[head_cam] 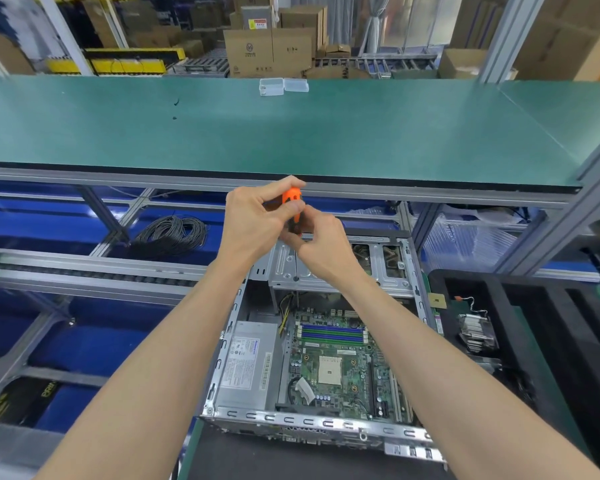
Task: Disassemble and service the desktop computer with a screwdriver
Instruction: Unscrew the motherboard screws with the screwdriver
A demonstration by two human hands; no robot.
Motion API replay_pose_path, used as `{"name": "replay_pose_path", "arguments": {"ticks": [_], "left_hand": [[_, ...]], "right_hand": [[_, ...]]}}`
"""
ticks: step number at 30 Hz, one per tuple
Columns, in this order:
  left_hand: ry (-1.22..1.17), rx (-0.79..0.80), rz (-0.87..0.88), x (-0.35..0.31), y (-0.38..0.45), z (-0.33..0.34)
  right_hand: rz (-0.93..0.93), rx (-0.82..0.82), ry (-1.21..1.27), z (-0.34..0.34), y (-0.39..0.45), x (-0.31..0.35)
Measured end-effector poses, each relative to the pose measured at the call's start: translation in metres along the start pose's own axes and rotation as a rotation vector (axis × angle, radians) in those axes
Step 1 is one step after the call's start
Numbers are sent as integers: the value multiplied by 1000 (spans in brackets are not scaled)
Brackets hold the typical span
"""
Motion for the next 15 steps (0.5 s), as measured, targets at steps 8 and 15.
{"name": "replay_pose_path", "arguments": {"ticks": [8,15], "left_hand": [[42,32,28,-2,-4,5],[-34,107,-13,1,6,3]], "right_hand": [[29,-96,-26,-1,2,-1],[21,36,-22,6,1,0]]}}
Point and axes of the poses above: each hand's wrist, its own y-axis towards the middle knuckle, its own z-axis out of the palm, x = y × z, the point moved 7 cm from there along y, towards the middle knuckle, and after that the axes turned 12 degrees about -z, right-handed, at the moved point
